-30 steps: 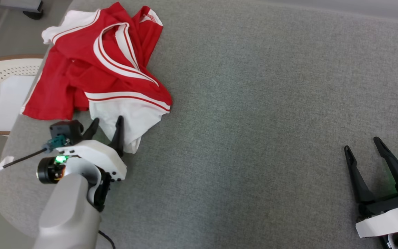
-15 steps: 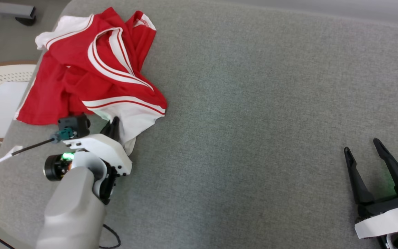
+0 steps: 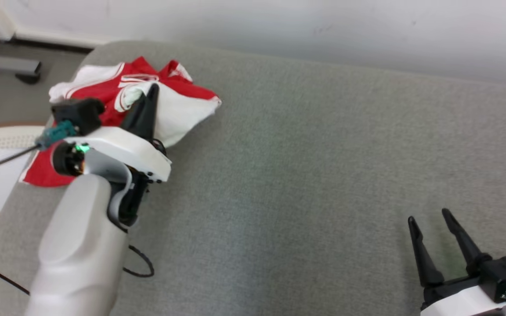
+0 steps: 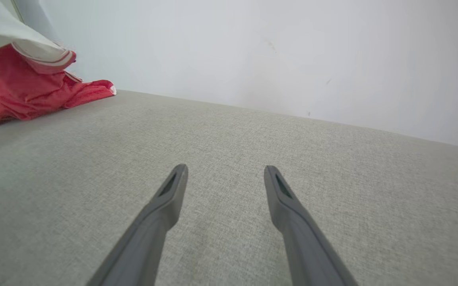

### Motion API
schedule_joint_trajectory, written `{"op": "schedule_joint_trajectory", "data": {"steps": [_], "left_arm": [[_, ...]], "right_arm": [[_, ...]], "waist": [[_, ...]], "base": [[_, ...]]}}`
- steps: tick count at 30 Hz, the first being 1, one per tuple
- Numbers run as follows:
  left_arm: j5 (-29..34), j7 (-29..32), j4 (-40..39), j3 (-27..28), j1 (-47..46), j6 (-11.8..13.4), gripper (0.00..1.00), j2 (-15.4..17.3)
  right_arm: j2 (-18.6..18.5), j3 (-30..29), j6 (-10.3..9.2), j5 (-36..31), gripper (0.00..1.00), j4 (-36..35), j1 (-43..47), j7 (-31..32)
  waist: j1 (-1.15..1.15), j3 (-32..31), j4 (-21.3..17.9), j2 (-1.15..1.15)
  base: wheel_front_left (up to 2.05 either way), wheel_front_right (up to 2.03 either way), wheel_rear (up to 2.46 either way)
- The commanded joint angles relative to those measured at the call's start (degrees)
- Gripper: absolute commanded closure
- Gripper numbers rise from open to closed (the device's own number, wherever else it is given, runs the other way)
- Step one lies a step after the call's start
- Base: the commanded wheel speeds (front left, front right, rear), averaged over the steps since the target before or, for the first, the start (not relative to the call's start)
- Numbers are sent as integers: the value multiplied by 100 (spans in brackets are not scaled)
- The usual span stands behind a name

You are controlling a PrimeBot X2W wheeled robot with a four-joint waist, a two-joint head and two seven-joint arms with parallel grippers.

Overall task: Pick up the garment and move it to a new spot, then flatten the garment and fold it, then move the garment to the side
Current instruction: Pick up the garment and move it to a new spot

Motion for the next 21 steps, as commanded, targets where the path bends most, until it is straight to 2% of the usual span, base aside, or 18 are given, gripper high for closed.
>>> {"op": "schedule_joint_trajectory", "data": {"steps": [1, 10, 16, 21], "left_arm": [[-49, 41, -132, 23, 107, 15, 100, 81], [-151, 937, -2064, -40, 373, 241, 100, 263], [-125, 1438, -3149, -363, 243, 393, 100, 18], [-208, 1715, -3705, -765, 244, 453, 100, -263]], "right_arm": [[25, 10, -16, 29, 0, 19, 104, 4], [360, 29, -16, 194, 0, 62, 283, 4], [478, 50, -16, 220, 0, 120, 436, 5], [536, 88, -16, 227, 0, 132, 440, 4]], "waist": [[0, -287, -207, 0], [0, -854, -932, 0], [0, -1006, -1420, 0], [0, -1052, -1875, 0]], "base": [[0, 0, 0], [0, 0, 0], [0, 0, 0], [0, 0, 0]]}}
